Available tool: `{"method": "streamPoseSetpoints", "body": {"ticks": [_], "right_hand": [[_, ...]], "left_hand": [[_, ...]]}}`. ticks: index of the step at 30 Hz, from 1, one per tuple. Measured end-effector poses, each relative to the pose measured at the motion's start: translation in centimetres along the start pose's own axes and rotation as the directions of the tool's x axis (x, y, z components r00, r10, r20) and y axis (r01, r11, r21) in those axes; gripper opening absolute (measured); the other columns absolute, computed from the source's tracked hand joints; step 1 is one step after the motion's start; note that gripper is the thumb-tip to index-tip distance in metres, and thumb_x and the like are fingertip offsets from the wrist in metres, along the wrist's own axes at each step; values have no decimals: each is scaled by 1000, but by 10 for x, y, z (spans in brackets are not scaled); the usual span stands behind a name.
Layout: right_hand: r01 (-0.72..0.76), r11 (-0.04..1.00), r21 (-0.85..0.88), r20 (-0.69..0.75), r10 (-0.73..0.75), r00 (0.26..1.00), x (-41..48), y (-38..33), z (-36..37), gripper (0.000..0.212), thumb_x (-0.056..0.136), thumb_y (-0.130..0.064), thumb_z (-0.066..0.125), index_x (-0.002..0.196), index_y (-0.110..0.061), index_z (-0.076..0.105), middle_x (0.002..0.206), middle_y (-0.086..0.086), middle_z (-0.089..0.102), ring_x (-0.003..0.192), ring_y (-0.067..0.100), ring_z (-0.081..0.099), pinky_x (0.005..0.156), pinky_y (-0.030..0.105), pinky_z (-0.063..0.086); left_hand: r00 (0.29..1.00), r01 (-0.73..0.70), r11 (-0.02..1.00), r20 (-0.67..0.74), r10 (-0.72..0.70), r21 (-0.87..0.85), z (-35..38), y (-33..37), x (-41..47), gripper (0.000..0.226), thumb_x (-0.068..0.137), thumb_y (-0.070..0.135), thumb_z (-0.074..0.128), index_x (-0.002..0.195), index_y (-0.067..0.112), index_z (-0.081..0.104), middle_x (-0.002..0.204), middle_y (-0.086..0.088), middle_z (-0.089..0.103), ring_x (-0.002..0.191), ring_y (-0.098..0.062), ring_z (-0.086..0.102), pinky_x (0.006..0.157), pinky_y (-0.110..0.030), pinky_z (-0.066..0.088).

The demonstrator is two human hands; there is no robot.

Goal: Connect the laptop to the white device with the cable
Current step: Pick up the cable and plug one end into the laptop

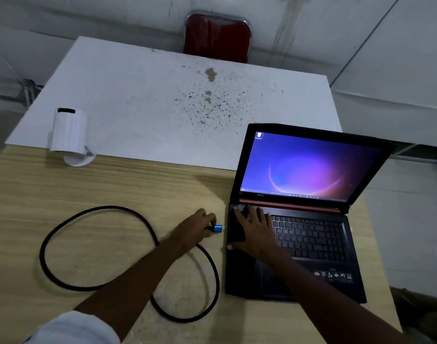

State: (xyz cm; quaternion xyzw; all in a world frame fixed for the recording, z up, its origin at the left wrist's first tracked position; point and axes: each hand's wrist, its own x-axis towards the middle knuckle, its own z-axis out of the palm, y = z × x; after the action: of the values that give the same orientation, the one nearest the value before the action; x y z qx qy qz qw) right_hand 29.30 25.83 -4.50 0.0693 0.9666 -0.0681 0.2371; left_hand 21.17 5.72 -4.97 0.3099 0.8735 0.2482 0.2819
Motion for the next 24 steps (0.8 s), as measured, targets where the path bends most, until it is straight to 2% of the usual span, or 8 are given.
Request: {"method": "streamPoseSetpoints", "body": {"ticks": [2,5,10,24], "right_hand": [[-12,1000,-10,-5,12,1000,0,-3,0,115,66,-74,65,154,-32,4,160,17,11,148,42,6,117,65,9],[-24,1000,14,35,23,999,0,-4,1,114,68,-72,65,154,-33,0,161,18,6,149,44,0,114,70,7],[-26,1000,-9,54,26,998,2,-3,0,115,68,-74,63,153,-35,-3,162,17,5,149,45,-1,111,76,4],[-26,999,25,54,24,998,3,-2,2,114,67,-75,63,153,-37,-2,161,13,10,149,45,-2,109,77,-1]], "left_hand": [[997,31,996,-67,-25,81,6,-2,3,20,86,22,66,102,14,58,104,-6,55,90,-26,59,72,-39,47],[992,-2,963,-123,37,271,14,-4,7,18,87,30,63,102,20,61,103,0,61,95,-23,58,74,-38,45],[988,-6,930,-141,63,368,21,-4,11,14,93,34,55,106,28,60,108,6,61,103,-20,56,78,-37,41],[985,65,931,-172,-3,359,25,5,11,18,95,35,52,108,26,61,110,4,60,106,-20,55,85,-38,40]]}}
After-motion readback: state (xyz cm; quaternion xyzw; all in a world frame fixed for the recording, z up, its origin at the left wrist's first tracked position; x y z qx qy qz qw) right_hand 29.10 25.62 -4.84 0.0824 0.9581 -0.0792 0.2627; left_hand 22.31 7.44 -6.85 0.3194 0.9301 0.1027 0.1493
